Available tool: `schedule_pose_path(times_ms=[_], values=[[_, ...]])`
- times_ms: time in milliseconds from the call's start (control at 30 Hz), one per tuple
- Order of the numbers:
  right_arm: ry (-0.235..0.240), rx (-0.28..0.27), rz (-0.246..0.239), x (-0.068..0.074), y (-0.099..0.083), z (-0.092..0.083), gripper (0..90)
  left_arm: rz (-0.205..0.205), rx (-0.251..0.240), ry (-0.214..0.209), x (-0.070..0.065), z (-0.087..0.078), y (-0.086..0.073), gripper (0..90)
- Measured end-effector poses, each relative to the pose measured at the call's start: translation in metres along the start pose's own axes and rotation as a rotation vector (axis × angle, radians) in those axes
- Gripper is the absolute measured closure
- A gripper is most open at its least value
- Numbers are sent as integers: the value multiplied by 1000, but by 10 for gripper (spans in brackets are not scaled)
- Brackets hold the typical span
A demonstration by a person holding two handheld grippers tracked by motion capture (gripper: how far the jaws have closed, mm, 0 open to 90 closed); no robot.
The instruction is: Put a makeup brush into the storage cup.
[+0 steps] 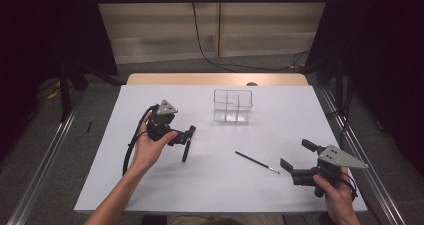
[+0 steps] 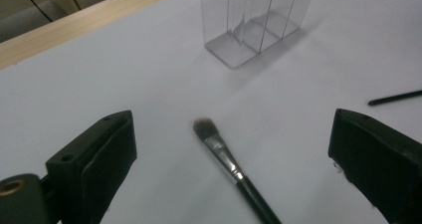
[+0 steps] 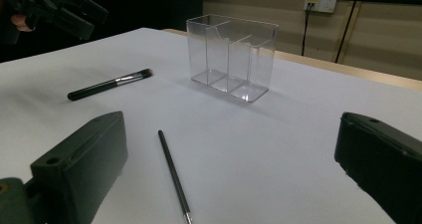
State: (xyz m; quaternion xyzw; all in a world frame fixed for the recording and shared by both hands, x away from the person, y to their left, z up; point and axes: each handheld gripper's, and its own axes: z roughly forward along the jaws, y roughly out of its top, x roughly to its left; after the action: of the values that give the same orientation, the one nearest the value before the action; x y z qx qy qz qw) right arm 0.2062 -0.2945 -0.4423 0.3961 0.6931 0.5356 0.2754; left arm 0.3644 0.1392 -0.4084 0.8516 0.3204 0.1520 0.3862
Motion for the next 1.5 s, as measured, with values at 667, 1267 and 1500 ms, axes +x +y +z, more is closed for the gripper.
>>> schedule_pose_path(times_ms=[667,1267,1500], values=[[4,4,-1,1,0,1,0,-29,312,-32,-8,19,-1,71],[10,5,-3,1,0,1,0,-72,495,-32,-11,34,-1,47],[11,6,-4,1,0,1,0,-81,544,-31,-13,36,-2,174]])
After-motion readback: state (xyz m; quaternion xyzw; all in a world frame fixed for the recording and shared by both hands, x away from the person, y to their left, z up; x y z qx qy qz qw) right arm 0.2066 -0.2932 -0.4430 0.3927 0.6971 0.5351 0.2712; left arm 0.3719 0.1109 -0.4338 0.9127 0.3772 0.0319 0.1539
